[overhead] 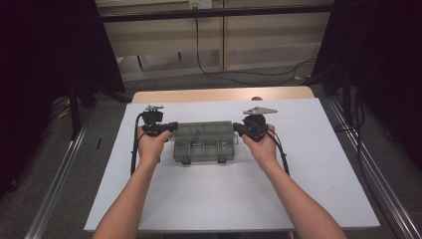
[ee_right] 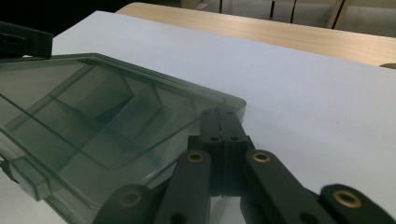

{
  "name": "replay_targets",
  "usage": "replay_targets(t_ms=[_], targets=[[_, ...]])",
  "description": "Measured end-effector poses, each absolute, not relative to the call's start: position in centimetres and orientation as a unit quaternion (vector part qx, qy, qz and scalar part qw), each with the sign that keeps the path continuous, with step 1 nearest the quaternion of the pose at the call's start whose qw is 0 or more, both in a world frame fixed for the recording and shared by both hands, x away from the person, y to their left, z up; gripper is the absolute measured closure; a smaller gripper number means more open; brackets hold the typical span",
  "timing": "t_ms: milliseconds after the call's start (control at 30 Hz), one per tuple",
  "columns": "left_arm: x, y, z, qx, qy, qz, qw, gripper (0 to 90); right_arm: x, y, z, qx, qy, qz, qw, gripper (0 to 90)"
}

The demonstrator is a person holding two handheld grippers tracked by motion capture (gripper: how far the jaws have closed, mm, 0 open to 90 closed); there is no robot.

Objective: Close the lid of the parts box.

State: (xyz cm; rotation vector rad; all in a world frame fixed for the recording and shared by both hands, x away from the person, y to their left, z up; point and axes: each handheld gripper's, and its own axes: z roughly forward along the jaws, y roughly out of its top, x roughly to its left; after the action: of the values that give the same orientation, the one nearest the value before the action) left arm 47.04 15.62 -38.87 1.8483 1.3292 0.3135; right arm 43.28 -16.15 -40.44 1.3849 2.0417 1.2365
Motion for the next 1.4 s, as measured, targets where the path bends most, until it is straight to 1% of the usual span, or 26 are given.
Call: replay_targets(t_ms=[833, 1400], targets=[[46.3, 16.4, -38.9, 0.752, 0.505, 0.134, 0.401, 90.0, 42.8, -16.2, -40.4, 0.47, 0.744, 0.435, 0.191, 90.0], [46.0, 16.4, -39.4, 0.758, 0.5, 0.129, 0.399, 90.0, 42.4, -15.8, -40.7, 0.451, 0.752, 0.447, 0.176, 90.0]])
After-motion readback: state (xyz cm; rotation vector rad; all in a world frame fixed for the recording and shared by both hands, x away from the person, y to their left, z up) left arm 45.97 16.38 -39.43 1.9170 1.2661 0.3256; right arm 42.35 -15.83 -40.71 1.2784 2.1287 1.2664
